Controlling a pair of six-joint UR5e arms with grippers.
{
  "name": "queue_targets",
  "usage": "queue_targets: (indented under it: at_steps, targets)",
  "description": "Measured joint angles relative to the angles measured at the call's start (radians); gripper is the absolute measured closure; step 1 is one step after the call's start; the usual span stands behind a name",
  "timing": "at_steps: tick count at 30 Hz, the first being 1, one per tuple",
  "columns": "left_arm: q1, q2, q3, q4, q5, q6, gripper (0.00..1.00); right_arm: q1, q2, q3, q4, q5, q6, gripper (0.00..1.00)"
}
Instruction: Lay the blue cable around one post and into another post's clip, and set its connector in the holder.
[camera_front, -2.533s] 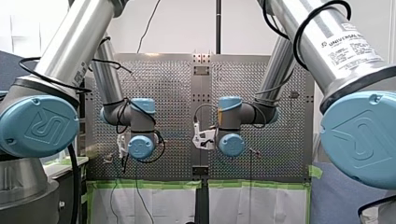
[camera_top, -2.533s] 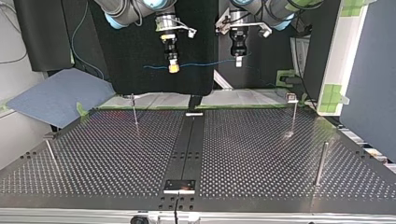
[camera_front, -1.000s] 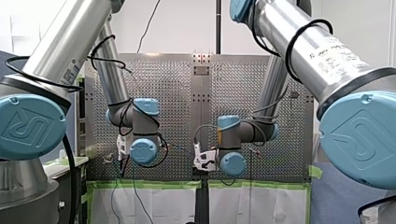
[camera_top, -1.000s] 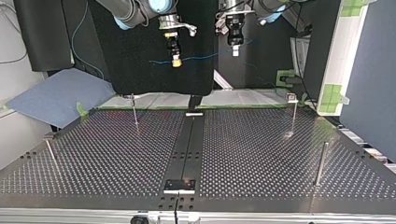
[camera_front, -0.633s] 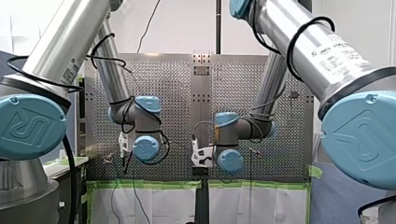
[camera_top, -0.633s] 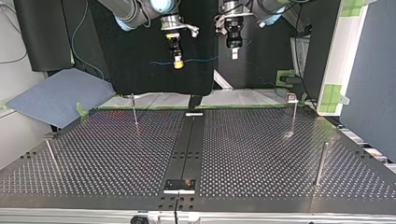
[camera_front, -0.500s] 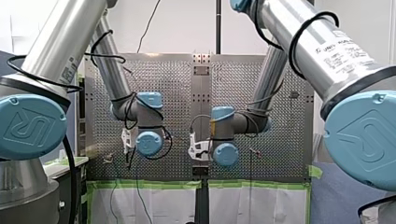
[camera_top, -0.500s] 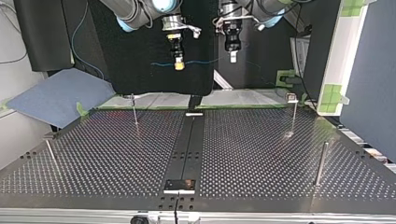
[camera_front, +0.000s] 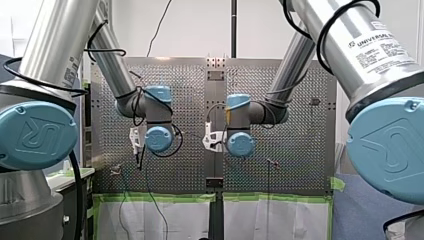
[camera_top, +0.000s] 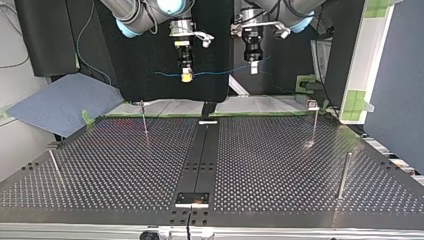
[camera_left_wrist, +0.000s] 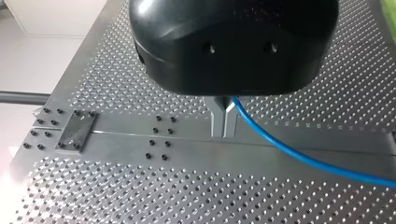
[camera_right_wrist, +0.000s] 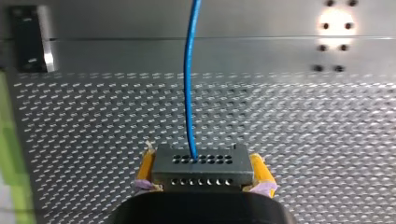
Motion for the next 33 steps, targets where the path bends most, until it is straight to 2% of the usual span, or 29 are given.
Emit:
queue_targets:
  at_steps: [6,13,21,28,30,33]
  targets:
    - [0.053,0.012,0.005,-0.041,0.051,0.001,1.0,-0.002,-0.053,-0.044,0.053,-0.016,-0.002,0.98]
    - [0.114,0.036,0.005,-0.07,0.11,-0.025,1.0,-0.001,-0.112,-0.099,0.112,-0.038,-0.003,0.98]
    - [0.188,0.107,0.005,-0.138,0.17,-0.063,1.0,0.004,-0.181,-0.168,0.181,-0.06,-0.007,0.98]
    - [0.25,0.169,0.006,-0.2,0.187,-0.093,1.0,0.006,-0.24,-0.218,0.239,-0.089,-0.01,0.98]
    - [0.27,0.189,0.006,-0.221,0.19,-0.111,1.0,0.008,-0.257,-0.233,0.257,-0.098,-0.015,0.98]
    - [0.298,0.217,0.006,-0.249,0.203,-0.137,1.0,0.013,-0.275,-0.253,0.286,-0.107,-0.033,0.98]
